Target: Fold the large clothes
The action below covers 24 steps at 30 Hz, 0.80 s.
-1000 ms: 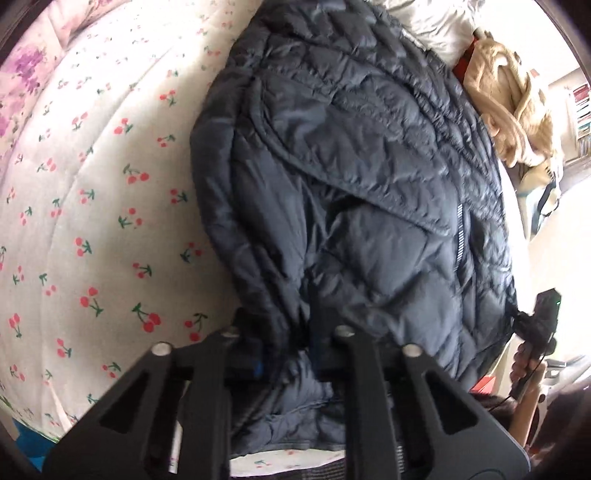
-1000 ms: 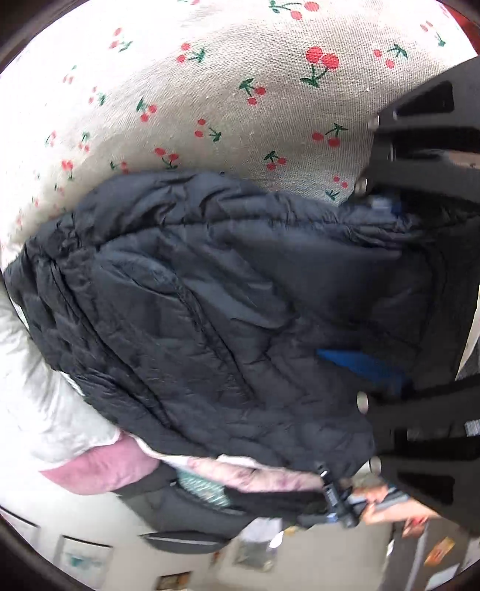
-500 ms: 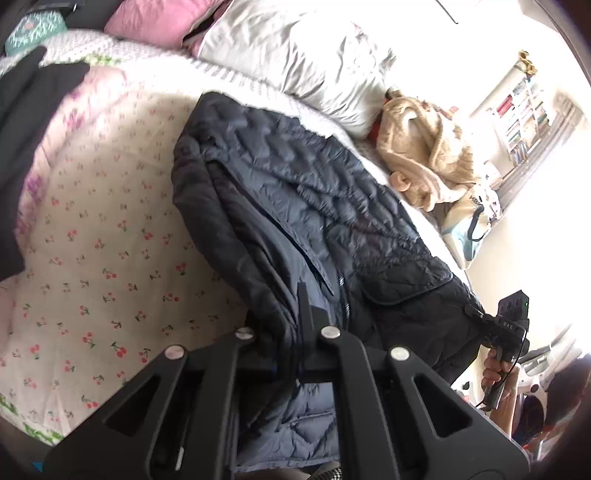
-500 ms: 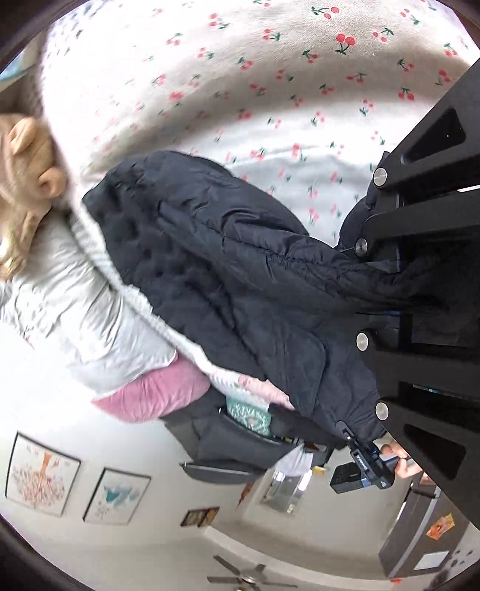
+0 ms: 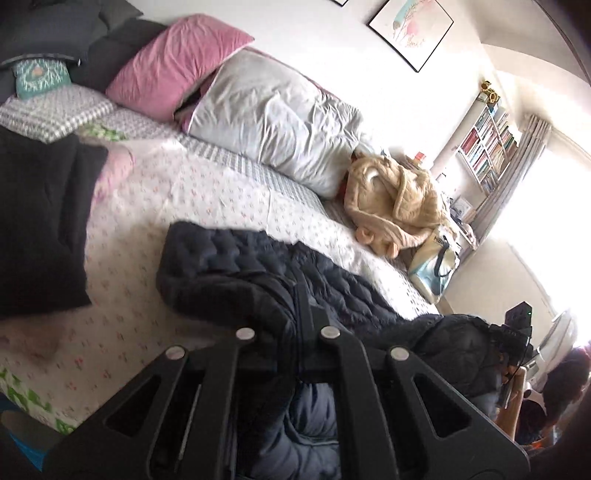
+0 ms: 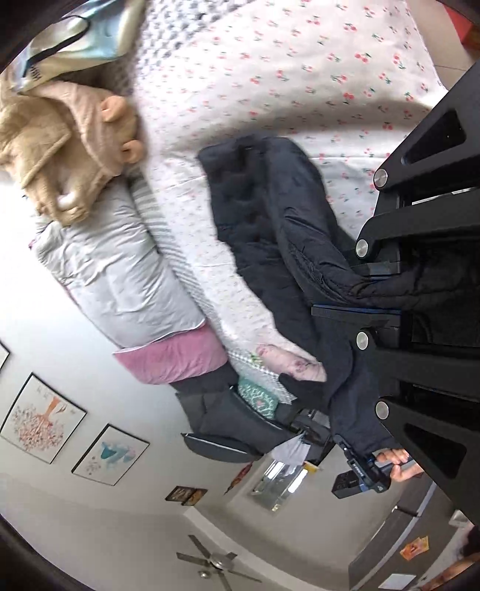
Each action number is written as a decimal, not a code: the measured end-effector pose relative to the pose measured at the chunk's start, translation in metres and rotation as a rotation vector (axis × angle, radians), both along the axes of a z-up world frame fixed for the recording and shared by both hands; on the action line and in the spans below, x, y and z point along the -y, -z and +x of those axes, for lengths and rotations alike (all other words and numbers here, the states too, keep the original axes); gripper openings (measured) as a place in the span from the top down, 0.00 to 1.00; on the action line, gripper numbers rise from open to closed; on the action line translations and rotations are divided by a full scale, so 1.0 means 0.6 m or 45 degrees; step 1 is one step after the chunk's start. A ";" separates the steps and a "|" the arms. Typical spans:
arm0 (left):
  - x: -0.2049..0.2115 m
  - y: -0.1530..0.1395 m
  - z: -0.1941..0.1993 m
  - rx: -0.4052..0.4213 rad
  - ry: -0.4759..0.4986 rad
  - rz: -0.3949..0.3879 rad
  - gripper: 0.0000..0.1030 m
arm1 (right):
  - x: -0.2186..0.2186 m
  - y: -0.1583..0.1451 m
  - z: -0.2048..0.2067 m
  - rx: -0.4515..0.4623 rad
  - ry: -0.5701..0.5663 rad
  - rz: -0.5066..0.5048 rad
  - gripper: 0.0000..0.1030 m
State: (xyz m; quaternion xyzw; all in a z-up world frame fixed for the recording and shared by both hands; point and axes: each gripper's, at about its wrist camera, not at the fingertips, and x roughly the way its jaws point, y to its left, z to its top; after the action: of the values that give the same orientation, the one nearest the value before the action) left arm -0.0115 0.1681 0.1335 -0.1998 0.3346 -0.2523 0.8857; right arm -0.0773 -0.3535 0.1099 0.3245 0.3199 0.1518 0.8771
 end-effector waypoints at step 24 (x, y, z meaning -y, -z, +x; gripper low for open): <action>0.186 0.296 0.384 -0.358 -0.385 0.600 0.75 | 0.054 0.308 0.421 -0.462 0.338 -0.282 0.80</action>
State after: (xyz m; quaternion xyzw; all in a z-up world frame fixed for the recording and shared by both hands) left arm 0.2190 0.0567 -0.0443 -0.0694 0.4697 -0.0031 0.8801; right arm 0.1751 -0.3860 -0.0750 0.2876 0.4412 -0.0615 0.8479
